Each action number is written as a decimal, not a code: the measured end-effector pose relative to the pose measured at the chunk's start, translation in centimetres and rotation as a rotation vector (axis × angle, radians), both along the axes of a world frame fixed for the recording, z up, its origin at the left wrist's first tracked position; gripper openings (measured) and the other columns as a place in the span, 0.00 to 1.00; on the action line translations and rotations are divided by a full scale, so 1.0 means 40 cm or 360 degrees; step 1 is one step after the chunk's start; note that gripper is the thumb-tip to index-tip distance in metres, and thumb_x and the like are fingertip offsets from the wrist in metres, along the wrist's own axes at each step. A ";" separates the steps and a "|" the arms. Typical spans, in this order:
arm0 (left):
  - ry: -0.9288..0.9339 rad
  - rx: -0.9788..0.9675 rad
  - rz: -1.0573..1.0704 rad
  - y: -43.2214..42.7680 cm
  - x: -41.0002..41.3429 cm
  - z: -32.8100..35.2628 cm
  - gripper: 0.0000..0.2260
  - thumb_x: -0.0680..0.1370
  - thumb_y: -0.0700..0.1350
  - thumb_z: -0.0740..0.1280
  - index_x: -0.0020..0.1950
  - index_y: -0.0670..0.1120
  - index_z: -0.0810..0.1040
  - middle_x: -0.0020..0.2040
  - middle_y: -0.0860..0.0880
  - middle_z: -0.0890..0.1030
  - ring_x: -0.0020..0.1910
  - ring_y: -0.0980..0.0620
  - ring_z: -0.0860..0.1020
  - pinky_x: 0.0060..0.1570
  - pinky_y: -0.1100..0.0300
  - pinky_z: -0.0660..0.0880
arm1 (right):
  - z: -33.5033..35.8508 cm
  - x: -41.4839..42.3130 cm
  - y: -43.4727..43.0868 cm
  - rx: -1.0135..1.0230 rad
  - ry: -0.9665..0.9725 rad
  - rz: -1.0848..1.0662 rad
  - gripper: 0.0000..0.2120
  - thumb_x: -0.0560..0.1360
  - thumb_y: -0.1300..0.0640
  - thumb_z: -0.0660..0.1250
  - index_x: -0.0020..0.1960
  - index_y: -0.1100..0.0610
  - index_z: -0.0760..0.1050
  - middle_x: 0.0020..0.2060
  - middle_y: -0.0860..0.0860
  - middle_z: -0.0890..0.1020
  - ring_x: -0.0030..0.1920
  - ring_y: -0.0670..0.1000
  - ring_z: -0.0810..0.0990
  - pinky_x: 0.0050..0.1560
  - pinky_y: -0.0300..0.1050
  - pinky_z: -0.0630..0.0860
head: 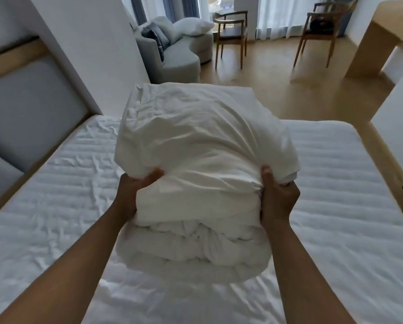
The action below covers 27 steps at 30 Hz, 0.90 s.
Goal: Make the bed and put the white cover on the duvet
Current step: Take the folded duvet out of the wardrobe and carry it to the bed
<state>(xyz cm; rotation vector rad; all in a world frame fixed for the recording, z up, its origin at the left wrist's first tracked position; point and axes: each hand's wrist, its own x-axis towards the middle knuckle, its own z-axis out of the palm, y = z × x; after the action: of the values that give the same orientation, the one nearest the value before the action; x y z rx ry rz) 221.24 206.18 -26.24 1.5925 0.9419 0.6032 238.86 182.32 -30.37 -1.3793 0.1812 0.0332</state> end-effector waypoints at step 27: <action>0.0639 -0.0317 -0.0017 0.466 0.026 -0.287 0.38 0.49 0.65 0.84 0.53 0.47 0.83 0.49 0.50 0.85 0.47 0.50 0.84 0.49 0.49 0.83 | -0.218 0.010 0.336 -0.0726 0.0872 0.0507 0.42 0.56 0.39 0.85 0.60 0.65 0.80 0.52 0.58 0.85 0.50 0.60 0.85 0.56 0.58 0.81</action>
<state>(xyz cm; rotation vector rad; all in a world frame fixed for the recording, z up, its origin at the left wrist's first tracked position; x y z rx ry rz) 222.29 224.83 -37.73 1.5638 1.2465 0.1728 239.24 195.78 -39.09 -1.8204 0.4435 0.6749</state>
